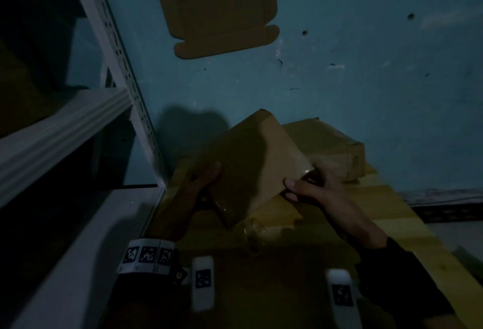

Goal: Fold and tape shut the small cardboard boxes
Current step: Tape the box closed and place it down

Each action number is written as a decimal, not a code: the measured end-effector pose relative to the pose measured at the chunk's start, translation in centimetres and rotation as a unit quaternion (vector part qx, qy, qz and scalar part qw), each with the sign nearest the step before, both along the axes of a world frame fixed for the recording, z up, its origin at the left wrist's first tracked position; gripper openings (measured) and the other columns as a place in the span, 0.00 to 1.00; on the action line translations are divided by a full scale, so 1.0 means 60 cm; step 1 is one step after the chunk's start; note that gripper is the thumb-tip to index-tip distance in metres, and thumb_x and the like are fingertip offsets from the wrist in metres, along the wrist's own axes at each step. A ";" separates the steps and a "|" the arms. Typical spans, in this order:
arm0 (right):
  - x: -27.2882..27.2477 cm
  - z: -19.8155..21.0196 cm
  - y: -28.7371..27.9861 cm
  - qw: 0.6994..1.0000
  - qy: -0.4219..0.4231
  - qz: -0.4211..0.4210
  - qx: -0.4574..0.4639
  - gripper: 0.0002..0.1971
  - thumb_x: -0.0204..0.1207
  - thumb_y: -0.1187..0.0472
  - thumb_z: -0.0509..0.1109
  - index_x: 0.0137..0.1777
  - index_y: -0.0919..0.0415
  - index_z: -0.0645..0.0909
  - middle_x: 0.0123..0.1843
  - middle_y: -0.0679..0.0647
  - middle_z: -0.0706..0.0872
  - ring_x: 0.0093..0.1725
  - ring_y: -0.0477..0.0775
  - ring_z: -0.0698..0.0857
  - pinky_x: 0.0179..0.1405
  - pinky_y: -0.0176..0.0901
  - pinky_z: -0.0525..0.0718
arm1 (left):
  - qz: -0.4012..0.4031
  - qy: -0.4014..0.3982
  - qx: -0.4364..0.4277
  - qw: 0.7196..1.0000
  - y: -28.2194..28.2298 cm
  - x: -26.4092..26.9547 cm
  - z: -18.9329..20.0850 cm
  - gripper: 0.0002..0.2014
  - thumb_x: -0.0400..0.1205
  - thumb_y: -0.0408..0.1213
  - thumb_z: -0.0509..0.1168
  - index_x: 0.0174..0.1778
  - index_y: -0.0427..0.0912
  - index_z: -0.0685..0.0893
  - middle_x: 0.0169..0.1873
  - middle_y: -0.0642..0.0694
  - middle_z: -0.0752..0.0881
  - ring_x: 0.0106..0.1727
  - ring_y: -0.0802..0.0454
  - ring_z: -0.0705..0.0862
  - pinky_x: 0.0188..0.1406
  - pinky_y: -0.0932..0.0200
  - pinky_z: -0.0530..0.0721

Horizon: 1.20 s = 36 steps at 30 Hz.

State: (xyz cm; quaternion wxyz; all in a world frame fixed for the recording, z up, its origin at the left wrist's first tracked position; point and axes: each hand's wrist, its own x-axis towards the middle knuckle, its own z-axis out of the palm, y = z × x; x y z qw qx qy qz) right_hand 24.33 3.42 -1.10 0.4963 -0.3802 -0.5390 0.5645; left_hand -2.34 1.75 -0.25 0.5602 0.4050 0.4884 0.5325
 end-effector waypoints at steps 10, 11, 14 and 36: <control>-0.004 0.021 -0.007 0.992 -0.067 0.008 0.109 0.43 0.52 0.47 0.89 0.71 0.38 0.78 0.70 0.49 0.84 0.65 0.50 0.88 0.54 0.51 0.91 | -0.026 0.047 0.045 0.998 0.000 -0.058 0.001 0.50 0.46 0.61 0.87 0.66 0.57 0.80 0.64 0.54 0.87 0.65 0.51 0.86 0.59 0.53 0.83; -0.004 0.029 -0.009 0.989 -0.074 0.005 0.127 0.43 0.52 0.47 0.89 0.71 0.37 0.78 0.70 0.47 0.84 0.66 0.50 0.87 0.54 0.51 0.91 | -0.030 0.066 0.079 0.994 -0.006 -0.061 0.005 0.49 0.48 0.60 0.87 0.67 0.59 0.78 0.64 0.57 0.87 0.64 0.54 0.86 0.59 0.56 0.85; -0.004 0.044 -0.014 0.984 -0.085 0.009 0.158 0.43 0.54 0.46 0.89 0.72 0.36 0.78 0.72 0.48 0.82 0.69 0.52 0.84 0.56 0.53 0.91 | -0.030 0.094 0.146 0.984 -0.020 -0.072 0.021 0.53 0.46 0.59 0.88 0.69 0.62 0.74 0.60 0.67 0.87 0.61 0.65 0.86 0.49 0.66 0.87; -0.029 0.013 -0.013 0.971 -0.187 0.147 0.022 0.25 0.84 0.66 0.68 0.72 0.35 0.71 0.69 0.43 0.83 0.68 0.46 0.84 0.58 0.36 0.86 | 0.010 0.021 0.099 0.995 -0.028 -0.050 0.042 0.43 0.58 0.57 0.80 0.70 0.48 0.79 0.57 0.46 0.91 0.54 0.47 0.91 0.42 0.55 0.90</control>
